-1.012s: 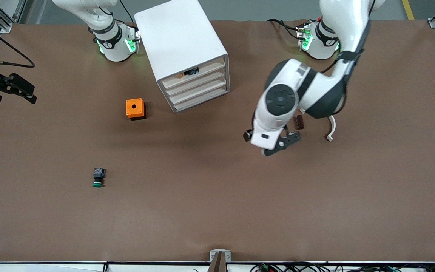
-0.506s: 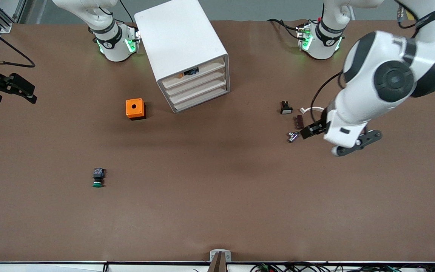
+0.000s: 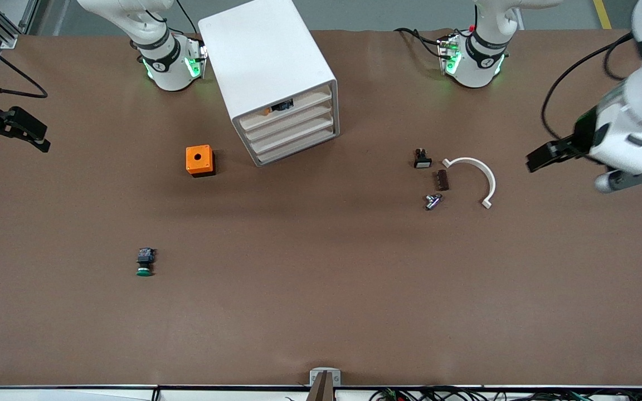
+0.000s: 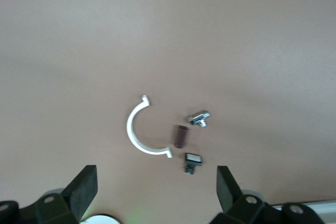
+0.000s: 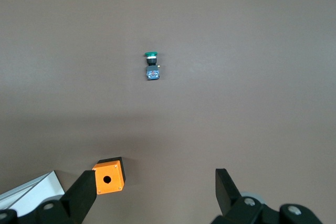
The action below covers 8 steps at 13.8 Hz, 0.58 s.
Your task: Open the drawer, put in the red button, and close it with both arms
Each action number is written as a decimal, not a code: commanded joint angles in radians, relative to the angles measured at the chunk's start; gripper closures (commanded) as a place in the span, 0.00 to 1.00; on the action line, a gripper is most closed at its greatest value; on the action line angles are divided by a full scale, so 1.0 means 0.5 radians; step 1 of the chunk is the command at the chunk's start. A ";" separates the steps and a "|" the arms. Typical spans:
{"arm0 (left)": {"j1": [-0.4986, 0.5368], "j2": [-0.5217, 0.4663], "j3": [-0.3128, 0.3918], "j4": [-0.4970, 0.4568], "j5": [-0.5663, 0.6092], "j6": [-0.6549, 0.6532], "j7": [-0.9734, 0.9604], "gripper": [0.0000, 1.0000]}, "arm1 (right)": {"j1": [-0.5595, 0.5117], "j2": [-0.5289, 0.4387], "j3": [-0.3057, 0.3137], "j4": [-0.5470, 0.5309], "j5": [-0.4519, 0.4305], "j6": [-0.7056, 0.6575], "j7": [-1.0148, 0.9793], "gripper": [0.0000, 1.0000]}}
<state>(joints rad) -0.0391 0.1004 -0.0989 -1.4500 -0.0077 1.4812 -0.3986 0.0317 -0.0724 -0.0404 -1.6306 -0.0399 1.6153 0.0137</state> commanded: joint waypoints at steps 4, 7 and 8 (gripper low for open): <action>0.182 -0.320 -0.014 -0.159 0.028 -0.054 0.370 0.00 | -0.048 0.019 0.029 0.049 0.025 -0.034 -0.009 0.00; 0.226 -0.351 0.020 -0.149 0.028 -0.084 0.533 0.00 | -0.048 0.019 0.029 0.049 0.028 -0.034 -0.009 0.00; 0.229 -0.366 0.038 -0.165 0.025 -0.124 0.555 0.00 | -0.048 0.019 0.029 0.049 0.028 -0.034 -0.009 0.00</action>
<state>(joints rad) 0.0678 -0.0533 -0.0864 -1.5003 -0.0077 1.4398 -0.1539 0.0308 -0.0724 -0.0405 -1.6299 -0.0399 1.6152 0.0137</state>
